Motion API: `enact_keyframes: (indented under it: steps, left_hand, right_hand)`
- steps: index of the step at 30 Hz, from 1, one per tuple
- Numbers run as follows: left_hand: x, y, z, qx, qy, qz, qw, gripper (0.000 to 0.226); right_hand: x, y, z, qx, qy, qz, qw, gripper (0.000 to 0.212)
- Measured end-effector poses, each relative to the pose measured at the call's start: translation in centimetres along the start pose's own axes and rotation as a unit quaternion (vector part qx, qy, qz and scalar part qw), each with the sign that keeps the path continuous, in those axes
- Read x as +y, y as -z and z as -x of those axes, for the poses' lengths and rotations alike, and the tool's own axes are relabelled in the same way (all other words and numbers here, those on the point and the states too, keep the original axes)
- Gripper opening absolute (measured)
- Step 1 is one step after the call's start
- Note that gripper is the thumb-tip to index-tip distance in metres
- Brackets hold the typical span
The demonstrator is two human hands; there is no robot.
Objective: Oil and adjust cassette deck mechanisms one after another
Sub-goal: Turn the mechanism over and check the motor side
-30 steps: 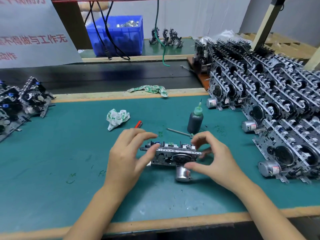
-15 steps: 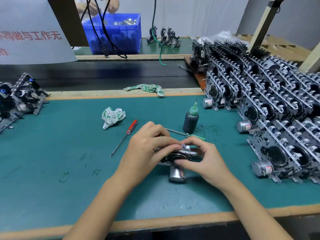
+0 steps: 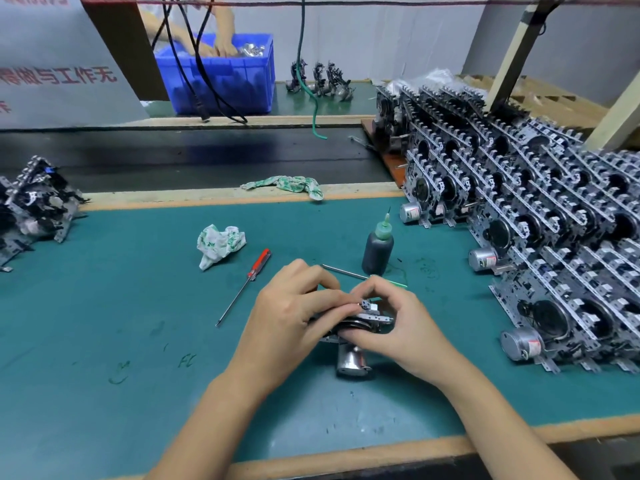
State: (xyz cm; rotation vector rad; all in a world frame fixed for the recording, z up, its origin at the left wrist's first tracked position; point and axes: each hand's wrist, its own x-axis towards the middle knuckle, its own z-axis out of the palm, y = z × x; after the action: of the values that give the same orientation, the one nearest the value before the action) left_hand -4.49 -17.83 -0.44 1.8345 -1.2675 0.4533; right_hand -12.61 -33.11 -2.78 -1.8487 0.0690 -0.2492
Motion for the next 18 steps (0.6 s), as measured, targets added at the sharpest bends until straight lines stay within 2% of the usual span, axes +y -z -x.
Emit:
enact_keyframes:
  steps: [7,12,18]
  left_hand:
    - [0.08,-0.15,-0.06,0.001,0.016,-0.009,1.0,0.025]
    - [0.09,0.23,-0.18,-0.019,0.005,-0.006,1.0,0.024]
    - [0.37,-0.07,0.04,-0.002,0.017,-0.028,0.999,0.023]
  right_hand:
    - [0.45,-0.32,-0.12,0.031,0.025,0.006,0.999,0.029]
    - [0.49,-0.08,-0.34,0.021,0.037,0.01,0.999,0.031]
    - [0.58,-0.4,0.04,0.031,0.022,-0.015,0.999,0.026]
